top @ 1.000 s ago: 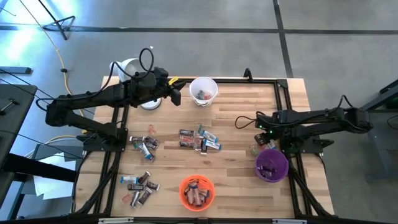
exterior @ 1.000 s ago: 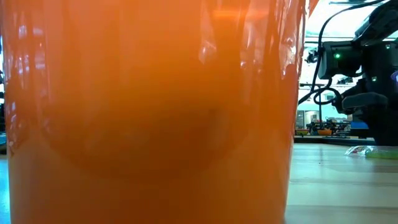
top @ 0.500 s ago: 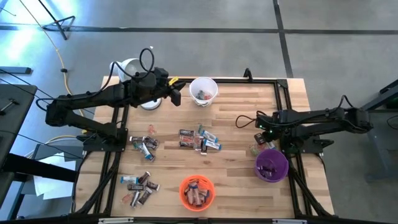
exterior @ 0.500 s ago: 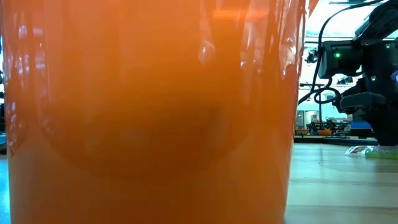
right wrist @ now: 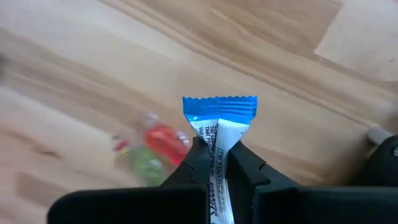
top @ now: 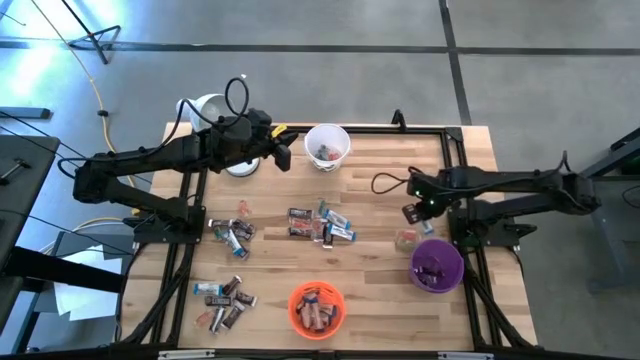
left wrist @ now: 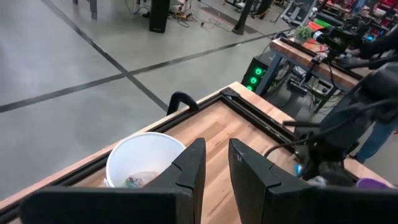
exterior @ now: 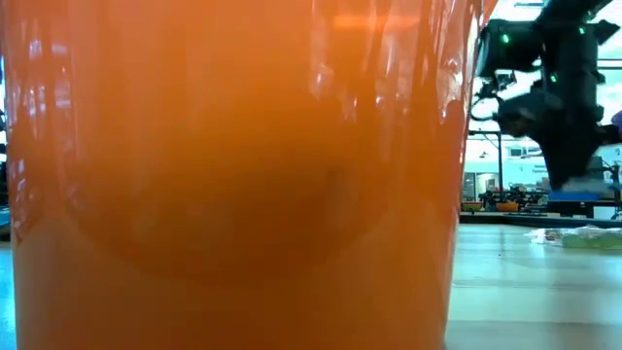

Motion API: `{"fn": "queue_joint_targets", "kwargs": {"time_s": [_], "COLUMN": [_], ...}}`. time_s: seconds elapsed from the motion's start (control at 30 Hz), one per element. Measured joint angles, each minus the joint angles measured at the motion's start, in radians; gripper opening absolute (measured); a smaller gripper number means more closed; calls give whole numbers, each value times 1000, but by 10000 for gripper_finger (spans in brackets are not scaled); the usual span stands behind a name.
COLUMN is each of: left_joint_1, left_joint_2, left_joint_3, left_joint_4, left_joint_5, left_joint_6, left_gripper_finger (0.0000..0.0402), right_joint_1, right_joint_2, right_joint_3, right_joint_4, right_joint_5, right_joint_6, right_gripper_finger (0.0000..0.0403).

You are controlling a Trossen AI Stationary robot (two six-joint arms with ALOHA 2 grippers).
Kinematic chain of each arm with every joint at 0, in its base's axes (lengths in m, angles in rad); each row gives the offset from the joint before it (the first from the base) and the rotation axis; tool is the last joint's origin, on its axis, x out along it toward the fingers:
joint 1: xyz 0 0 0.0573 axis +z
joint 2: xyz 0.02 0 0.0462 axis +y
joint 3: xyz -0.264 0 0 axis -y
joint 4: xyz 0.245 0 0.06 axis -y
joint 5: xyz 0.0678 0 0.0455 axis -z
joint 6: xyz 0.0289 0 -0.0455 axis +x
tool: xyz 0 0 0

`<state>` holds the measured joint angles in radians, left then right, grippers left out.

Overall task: Organize candy in baskets
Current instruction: Put the white chocolate bar into the orange bucket

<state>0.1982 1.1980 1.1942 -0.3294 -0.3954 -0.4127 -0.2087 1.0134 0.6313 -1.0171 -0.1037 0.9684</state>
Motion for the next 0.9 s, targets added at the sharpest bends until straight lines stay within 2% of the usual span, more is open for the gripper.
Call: {"fn": "queue_joint_targets", "kwargs": {"time_s": [0.17, 0.3, 0.43, 0.57, 0.67, 0.77, 0.9], "left_joint_1": [0, 0, 0, 0, 0, -5, -17], "left_joint_2": [0, 0, 0, 0, 0, 0, 0], "left_joint_3": [0, 0, 0, 0, 0, 0, 0], "left_joint_4": [0, 0, 0, -4, -12, -15, -15], "left_joint_5": [24, 29, 29, 33, 114, 203, 233], "left_joint_6": [40, 83, 115, 147, 161, 163, 163], "left_gripper_finger": [55, 55, 55, 55, 55, 55, 55], "right_joint_1": [36, 96, 195, 327, 421, 494, 563], "right_joint_2": [-1, -1, 0, 23, 81, 173, 308], "right_joint_3": [145, 265, 381, 461, 500, 520, 548], "right_joint_4": [-44, -40, 10, 141, 241, 326, 408], "right_joint_5": [-49, -76, 21, 190, 285, 298, 274], "right_joint_6": [31, 133, 298, 413, 445, 447, 420], "right_gripper_finger": [8, 9, 9, 9, 9, 9, 9]}}
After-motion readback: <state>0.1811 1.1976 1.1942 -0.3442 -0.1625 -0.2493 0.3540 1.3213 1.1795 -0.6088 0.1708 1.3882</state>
